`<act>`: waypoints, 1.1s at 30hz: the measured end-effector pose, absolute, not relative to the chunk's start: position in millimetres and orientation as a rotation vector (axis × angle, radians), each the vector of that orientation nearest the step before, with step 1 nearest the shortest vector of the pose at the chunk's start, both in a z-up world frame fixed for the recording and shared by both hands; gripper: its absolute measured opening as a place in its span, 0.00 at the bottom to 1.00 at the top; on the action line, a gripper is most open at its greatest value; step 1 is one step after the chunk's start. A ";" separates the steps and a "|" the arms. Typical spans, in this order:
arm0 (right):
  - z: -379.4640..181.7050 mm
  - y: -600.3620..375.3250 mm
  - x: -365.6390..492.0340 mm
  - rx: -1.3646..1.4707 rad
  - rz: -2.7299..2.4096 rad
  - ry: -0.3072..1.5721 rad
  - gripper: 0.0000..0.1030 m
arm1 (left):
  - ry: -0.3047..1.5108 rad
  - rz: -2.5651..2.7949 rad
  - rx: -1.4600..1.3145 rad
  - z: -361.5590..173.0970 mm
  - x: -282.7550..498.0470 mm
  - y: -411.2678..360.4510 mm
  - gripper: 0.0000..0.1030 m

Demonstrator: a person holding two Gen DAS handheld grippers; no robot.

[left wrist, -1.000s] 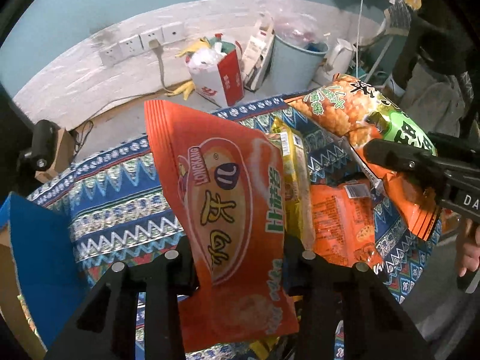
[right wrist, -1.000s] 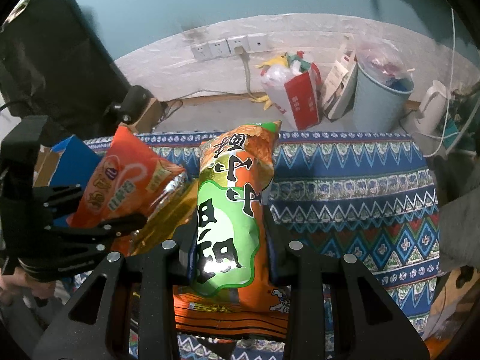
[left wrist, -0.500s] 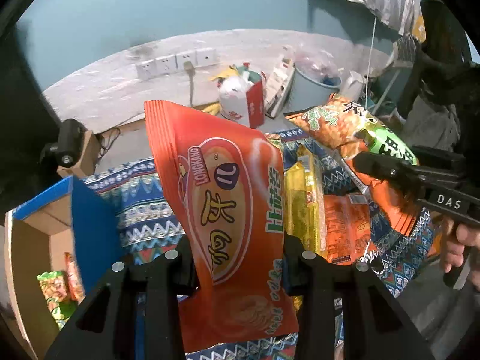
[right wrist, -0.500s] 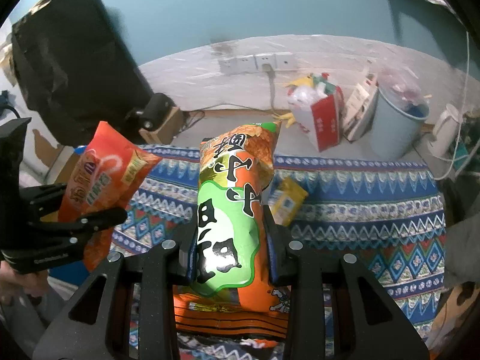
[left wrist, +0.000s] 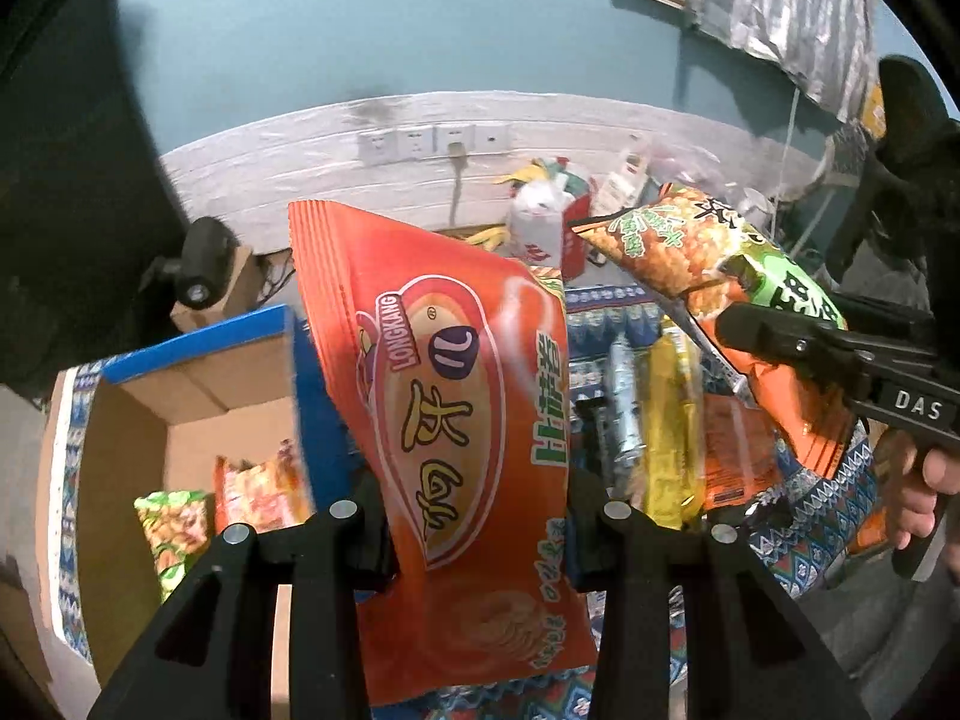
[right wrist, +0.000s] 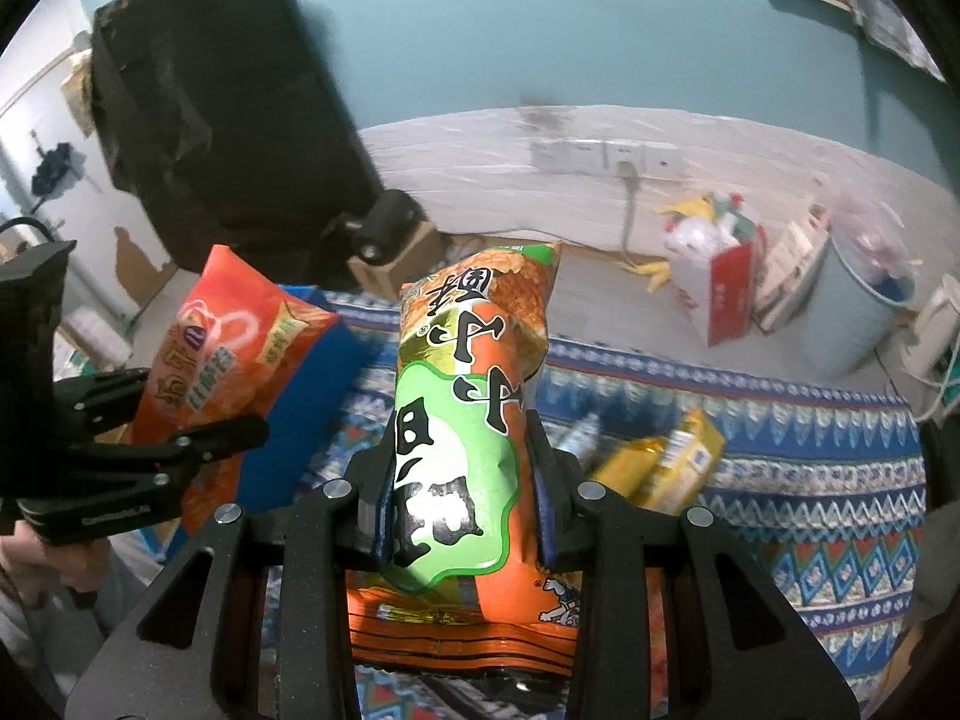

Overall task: Organize snacks
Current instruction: 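Carry both bags to the cardboard box and release them inside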

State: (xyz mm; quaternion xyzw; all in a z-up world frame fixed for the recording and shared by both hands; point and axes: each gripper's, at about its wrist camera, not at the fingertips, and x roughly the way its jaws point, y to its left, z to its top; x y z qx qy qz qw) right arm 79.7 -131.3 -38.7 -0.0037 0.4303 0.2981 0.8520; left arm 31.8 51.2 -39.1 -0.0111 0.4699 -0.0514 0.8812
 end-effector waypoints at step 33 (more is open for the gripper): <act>-46.5 54.2 69.1 -0.109 0.866 0.929 0.32 | 0.993 0.138 -0.181 -63.7 -20.6 202.0 0.40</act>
